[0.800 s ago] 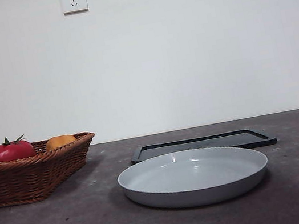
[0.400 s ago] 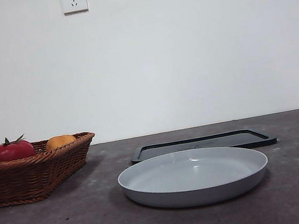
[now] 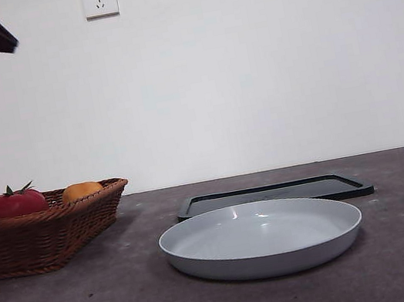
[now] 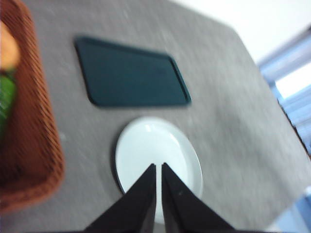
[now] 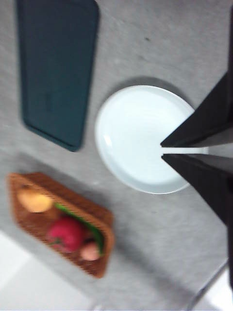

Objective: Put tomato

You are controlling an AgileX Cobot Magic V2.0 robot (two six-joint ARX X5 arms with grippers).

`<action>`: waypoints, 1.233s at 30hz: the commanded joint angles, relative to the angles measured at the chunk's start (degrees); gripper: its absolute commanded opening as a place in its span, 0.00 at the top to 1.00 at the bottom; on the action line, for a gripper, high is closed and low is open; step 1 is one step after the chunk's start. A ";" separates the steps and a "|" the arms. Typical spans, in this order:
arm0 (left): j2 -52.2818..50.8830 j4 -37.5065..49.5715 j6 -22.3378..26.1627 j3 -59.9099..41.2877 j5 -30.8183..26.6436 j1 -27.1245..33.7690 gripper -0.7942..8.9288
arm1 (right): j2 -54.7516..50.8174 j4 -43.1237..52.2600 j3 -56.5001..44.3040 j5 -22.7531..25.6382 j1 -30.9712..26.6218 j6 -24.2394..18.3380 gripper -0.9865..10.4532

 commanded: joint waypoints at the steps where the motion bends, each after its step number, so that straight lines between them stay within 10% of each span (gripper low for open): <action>1: 0.50 -2.69 2.62 1.18 0.42 -2.45 0.90 | 1.25 -1.90 1.07 4.09 4.83 -0.66 0.91; 14: 0.46 -8.96 6.51 1.18 0.39 -5.95 0.87 | 3.26 -5.53 1.07 4.96 12.02 -0.68 0.90; 18: 0.46 -8.98 6.47 1.18 0.39 -5.95 0.57 | 3.28 -5.55 1.07 4.96 12.02 -0.57 0.88; 25: 0.46 -9.18 6.45 1.18 0.39 -5.95 0.18 | 3.28 -5.53 1.07 6.03 12.02 0.72 0.42; 37: 5.27 -13.25 6.78 6.40 -0.98 -3.37 0.18 | 3.45 -5.53 1.36 6.25 12.02 2.14 0.42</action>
